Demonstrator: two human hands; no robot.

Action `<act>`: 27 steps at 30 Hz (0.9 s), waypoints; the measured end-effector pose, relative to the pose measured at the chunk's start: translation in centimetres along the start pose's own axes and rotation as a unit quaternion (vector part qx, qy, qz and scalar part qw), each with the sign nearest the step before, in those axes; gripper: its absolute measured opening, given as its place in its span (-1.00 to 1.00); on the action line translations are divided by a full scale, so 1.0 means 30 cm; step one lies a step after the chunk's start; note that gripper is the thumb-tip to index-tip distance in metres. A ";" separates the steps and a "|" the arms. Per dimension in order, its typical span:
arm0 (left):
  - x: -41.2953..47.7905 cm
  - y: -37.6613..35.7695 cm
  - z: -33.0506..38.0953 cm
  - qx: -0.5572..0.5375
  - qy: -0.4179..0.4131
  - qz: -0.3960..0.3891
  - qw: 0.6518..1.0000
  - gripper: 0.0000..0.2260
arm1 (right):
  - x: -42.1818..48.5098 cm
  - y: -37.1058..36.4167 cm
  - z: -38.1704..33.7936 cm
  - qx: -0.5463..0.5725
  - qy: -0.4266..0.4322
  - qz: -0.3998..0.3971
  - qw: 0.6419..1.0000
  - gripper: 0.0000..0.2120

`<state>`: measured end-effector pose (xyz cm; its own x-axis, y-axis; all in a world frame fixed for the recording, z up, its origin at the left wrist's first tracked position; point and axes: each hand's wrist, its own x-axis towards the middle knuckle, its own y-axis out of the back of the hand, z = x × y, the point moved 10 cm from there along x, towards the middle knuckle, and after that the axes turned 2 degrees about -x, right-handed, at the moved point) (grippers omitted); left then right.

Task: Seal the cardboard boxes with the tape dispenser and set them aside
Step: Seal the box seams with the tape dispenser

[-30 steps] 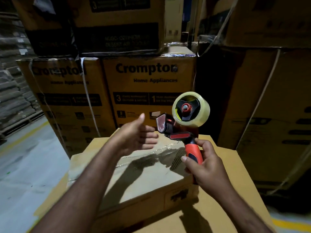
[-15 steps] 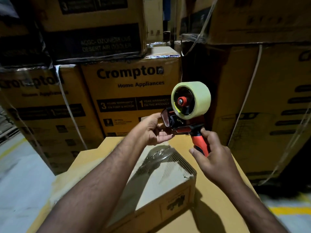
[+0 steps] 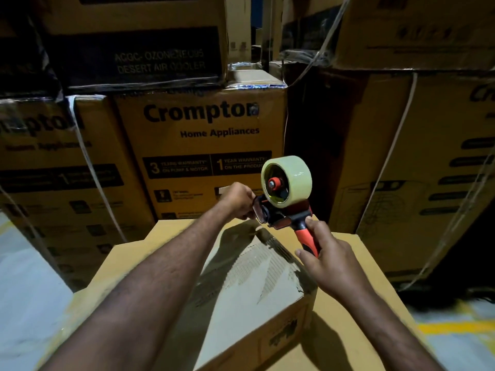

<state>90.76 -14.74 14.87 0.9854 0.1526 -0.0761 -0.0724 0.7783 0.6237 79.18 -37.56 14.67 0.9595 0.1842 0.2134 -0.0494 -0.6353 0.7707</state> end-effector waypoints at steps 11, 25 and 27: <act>0.130 -0.032 -0.186 0.026 0.072 0.073 0.994 -0.85 | 0.096 -0.056 -0.045 -0.064 -0.015 -0.022 0.998 -0.43; 0.136 -0.098 -0.249 -0.011 0.053 0.070 0.996 -0.89 | 0.151 -0.101 0.052 -0.030 -0.075 -0.084 0.993 -0.40; 0.127 -0.114 -0.220 0.003 0.003 0.062 0.998 -0.85 | 0.154 -0.107 0.062 -0.027 -0.079 -0.094 0.992 -0.40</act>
<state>93.75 -12.81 7.32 0.9681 0.2507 -0.0031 -0.1921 0.7495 0.6335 84.29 -36.06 12.08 0.9844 0.1732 -0.0294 0.1228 -0.5583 0.8205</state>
